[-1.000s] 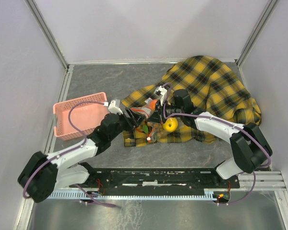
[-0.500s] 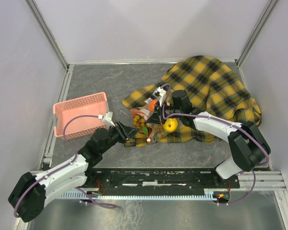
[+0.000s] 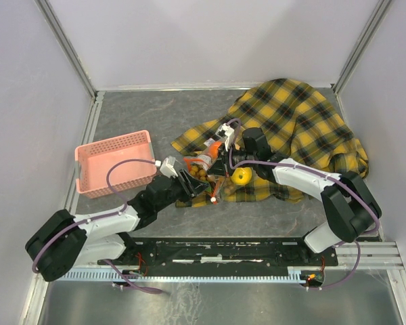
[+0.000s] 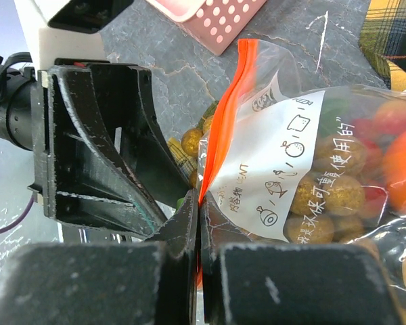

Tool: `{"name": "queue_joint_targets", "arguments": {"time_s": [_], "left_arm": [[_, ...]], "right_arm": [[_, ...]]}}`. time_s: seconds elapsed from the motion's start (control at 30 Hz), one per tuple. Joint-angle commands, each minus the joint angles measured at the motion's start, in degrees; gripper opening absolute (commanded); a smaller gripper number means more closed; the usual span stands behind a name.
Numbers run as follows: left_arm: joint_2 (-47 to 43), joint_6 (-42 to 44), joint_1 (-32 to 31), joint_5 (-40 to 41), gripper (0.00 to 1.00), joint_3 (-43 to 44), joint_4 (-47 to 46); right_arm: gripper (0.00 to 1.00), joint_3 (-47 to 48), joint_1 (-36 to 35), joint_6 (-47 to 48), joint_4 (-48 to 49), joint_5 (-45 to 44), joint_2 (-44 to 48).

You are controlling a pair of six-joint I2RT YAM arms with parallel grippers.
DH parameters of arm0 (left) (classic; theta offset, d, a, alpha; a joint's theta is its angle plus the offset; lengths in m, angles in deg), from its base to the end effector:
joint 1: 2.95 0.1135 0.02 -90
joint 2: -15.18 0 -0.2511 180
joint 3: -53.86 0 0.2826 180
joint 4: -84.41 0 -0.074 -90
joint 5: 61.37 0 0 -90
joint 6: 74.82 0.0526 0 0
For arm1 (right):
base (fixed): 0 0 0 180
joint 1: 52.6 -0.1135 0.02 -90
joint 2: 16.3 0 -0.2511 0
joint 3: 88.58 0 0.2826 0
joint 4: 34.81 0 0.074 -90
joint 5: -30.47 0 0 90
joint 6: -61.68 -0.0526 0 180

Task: Open the zip-top bag and remove the fake food
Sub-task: Pick up the fake fruit from the zipper food storage bag.

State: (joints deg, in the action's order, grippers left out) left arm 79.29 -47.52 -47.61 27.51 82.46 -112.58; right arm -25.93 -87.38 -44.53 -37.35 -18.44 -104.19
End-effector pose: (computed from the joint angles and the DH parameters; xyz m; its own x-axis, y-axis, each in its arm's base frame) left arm 0.1845 -0.1838 0.1350 -0.7398 -0.5180 -0.4294 0.1276 0.5186 -0.8454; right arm 0.2816 0.2377 0.1910 -0.6209 -0.1751 -0.7641 -0.7646 0.3501 0.5411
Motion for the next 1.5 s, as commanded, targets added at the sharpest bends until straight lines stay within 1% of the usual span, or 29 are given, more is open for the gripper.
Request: {"name": "queue_joint_targets", "arguments": {"time_s": [0.0, 0.17, 0.23, 0.3, 0.37, 0.57, 0.8, 0.9, 0.97, 1.1, 1.13, 1.17, 1.2, 1.23, 1.33, 1.47], "left_arm": [[1.98, -2.73, -0.55, 3.11, 0.54, 1.92, -4.62], [2.15, -2.85, -1.57, 2.5, 0.55, 2.51, -3.54], [1.03, -2.91, -2.01, 3.45, 0.57, 2.56, -1.06], [0.16, -3.41, -2.3, 4.93, 0.59, 3.71, 3.44], [0.51, -3.41, -2.47, 5.33, 0.6, 5.11, 6.18], [3.79, -4.42, -3.56, 6.11, 0.59, 7.46, 6.15], [8.3, -4.78, -3.86, 6.9, 0.49, 9.14, 4.48], [8.65, -4.91, -3.94, 7.86, 0.35, 8.17, 1.61], [8.67, -4.97, -3.93, 8.9, 0.28, 7.75, 0.44], [7.07, -4.79, -3.87, 11.47, 0.26, 6.11, -1.59], [6.17, -4.65, -3.89, 12.0, 0.27, 5.33, -2.24], [5.12, -4.55, -3.91, 12.34, 0.32, 4.48, -2.82], [3.87, -4.55, -3.91, 12.4, 0.42, 3.81, -2.77], [2.77, -4.66, -3.89, 12.34, 0.5, 3.25, -1.84], [-1.33, -6.06, -4.13, 11.32, 0.62, 1.01, 0.92], [-8.22, -9.44, -6.17, 12.98, 0.65, -2.25, 4.6]], "right_arm": [[0.02, 0.05, -0.33, 0.19, 3.28, 0.93, 0.49], [0.02, -0.11, -0.37, 0.21, 3.3, 0.61, 0.5], [0.02, -0.12, -0.48, 0.14, 3.55, 0.73, 0.41], [0.02, -0.2, -0.57, -0.03, 3.92, 0.88, 0.31], [0.02, -0.24, -0.7, -0.22, 4.29, 1.01, 0.14], [0.02, -0.11, -1.24, -0.15, 4.53, 1.37, 0.09], [0.02, -0.08, -1.58, 0.04, 4.47, 1.55, 0.07], [0.02, 0.03, -1.9, -0.05, 4.66, 1.61, -0.03], [0.02, 0.1, -2.11, -0.2, 4.82, 1.78, -0.14], [0.02, 0.14, -2.63, -0.23, 4.96, 1.94, 0.0], [0.02, 0.14, -2.6, -0.23, 4.92, 1.79, 0.08], [0.02, 0.15, -2.64, -0.11, 4.73, 1.42, 0.16], [0.02, 0.15, -2.61, 0.08, 4.43, 0.82, 0.19], [0.02, 0.27, -2.61, 0.24, 3.95, 0.19, 0.21], [0.02, 0.71, -2.63, 0.43, 2.69, -1.03, 0.06], [0.02, 0.84, -2.57, -0.01, 3.06, -1.03, -0.44]]}}
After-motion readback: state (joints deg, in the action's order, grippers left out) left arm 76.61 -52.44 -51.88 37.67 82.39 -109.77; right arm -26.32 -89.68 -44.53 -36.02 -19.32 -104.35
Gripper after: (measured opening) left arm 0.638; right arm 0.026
